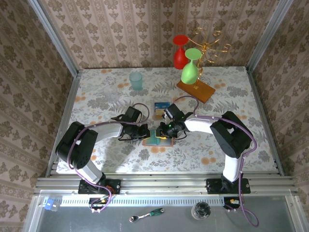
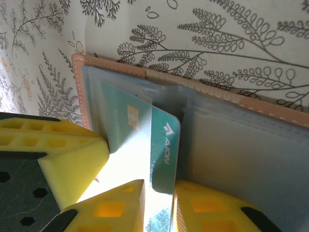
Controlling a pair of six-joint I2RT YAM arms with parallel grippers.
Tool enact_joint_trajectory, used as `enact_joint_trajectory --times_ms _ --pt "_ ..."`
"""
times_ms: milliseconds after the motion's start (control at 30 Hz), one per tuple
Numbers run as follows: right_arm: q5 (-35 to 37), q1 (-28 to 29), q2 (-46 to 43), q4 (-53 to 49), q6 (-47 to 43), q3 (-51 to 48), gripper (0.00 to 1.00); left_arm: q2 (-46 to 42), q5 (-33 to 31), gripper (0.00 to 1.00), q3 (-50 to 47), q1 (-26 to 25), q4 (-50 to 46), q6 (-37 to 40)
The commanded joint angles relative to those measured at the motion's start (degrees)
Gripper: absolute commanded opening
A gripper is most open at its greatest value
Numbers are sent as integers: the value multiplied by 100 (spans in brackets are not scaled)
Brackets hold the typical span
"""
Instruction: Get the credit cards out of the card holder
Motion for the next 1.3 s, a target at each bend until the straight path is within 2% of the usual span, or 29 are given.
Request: enact_joint_trajectory --times_ms 0,567,1267 --pt "-108 -38 -30 109 65 -99 20 176 -69 0 -55 -26 -149 57" --pt "17 -203 -295 26 -86 -350 12 101 -121 0 -79 26 -275 75" --pt "263 -390 -1015 -896 -724 -155 7 -107 -114 0 -38 63 -308 53"
